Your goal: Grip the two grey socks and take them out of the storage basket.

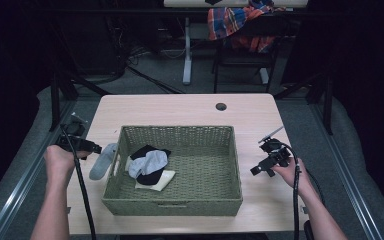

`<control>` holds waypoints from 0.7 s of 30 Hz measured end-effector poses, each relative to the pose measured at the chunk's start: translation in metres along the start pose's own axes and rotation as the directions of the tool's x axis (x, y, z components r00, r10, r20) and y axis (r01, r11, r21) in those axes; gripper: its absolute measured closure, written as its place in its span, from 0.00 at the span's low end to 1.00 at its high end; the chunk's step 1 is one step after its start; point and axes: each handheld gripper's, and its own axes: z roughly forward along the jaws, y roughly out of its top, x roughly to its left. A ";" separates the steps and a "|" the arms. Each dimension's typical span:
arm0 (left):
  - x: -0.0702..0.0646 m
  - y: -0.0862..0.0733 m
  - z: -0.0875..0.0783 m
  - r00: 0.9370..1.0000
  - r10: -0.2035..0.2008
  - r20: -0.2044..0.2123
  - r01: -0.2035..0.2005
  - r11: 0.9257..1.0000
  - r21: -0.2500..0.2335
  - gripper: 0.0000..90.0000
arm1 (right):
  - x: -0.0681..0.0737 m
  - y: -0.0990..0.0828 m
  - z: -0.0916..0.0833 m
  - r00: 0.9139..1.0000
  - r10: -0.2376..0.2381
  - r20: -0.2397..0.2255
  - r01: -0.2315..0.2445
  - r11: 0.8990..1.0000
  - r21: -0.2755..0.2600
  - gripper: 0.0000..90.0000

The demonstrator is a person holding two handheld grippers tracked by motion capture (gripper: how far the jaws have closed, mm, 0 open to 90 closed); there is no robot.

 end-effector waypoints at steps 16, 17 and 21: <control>-0.060 0.019 -0.041 0.985 0.170 -0.034 -0.171 0.983 -0.059 0.00 | 0.000 0.000 0.000 1.000 -0.004 0.001 0.004 1.000 0.000 0.09; -0.063 0.019 -0.042 0.983 0.183 -0.029 -0.184 0.981 -0.060 0.00 | 0.000 0.000 0.000 1.000 -0.004 -0.007 0.004 1.000 0.001 0.09; -0.078 0.021 -0.043 0.975 0.222 -0.016 -0.222 0.972 -0.072 0.00 | 0.000 0.000 0.001 1.000 -0.004 0.001 0.004 1.000 -0.001 0.09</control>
